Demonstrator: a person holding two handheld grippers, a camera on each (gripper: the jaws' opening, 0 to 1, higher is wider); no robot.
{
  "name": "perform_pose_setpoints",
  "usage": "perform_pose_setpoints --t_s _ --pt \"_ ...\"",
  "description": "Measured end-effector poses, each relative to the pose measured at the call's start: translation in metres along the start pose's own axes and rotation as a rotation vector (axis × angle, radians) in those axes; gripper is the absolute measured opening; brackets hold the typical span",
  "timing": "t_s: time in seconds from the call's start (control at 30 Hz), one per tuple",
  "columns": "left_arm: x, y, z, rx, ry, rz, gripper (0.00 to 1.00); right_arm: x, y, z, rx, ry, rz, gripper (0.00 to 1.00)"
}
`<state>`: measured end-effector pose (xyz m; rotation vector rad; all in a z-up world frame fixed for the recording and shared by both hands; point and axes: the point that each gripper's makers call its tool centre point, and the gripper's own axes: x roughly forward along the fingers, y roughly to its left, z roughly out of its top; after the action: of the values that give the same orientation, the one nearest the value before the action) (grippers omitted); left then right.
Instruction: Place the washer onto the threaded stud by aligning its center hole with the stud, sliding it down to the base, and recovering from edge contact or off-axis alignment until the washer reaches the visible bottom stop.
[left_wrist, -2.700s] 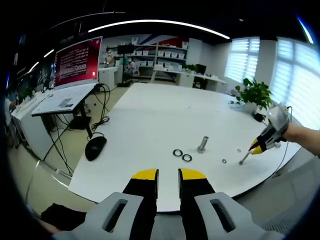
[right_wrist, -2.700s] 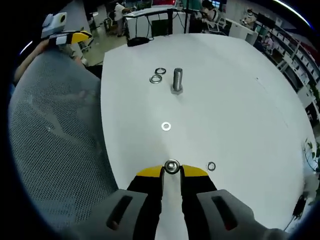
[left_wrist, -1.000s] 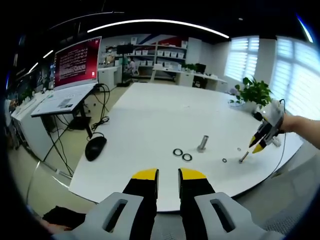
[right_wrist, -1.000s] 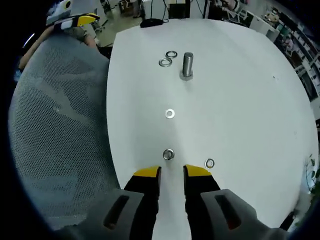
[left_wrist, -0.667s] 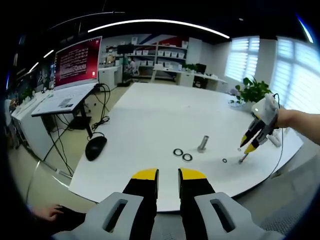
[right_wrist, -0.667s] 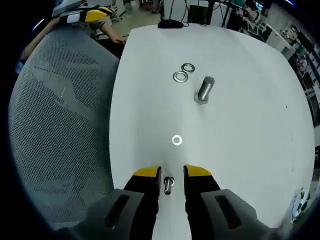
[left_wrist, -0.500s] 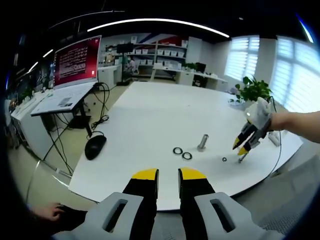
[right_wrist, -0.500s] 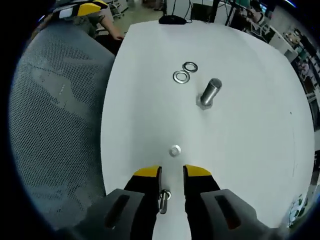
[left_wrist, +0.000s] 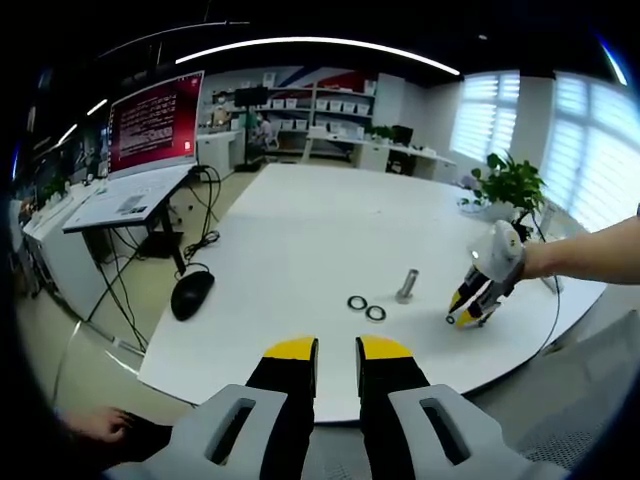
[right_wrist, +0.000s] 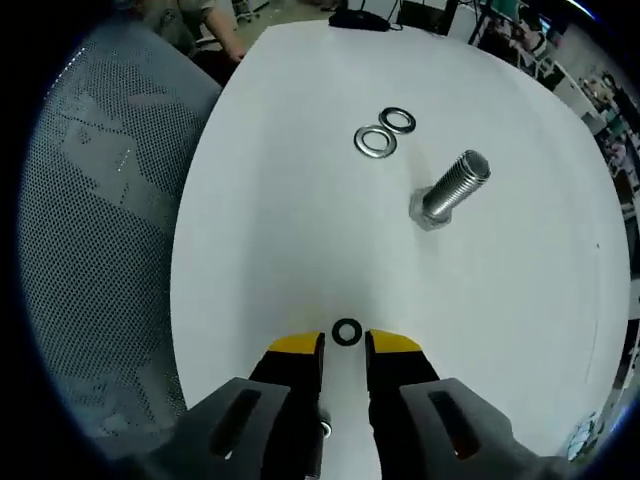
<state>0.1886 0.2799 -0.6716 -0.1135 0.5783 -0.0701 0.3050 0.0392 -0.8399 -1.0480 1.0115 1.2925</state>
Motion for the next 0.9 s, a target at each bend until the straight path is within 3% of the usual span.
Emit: perform_pose_setpoints --t_s 0.3,0.37,0.67,0.9 --pt "0.0 0.0 0.0 0.001 0.001 -0.001 0.12 0.0 0.0 -0.003 0.051 0.011 -0.001 0.15" --pt "0.0 0.0 0.0 0.001 0.003 -0.002 0.12 -0.004 -0.001 -0.001 0.067 -0.013 -0.005 0.15" --pt "0.0 0.0 0.001 -0.001 -0.006 -0.005 0.12 -0.057 -0.006 -0.004 0.178 -0.115 -0.05 0.15" --pt "0.0 -0.001 0.001 0.001 -0.005 -0.008 0.12 -0.085 -0.005 -0.028 0.264 -0.147 -0.074 0.15"
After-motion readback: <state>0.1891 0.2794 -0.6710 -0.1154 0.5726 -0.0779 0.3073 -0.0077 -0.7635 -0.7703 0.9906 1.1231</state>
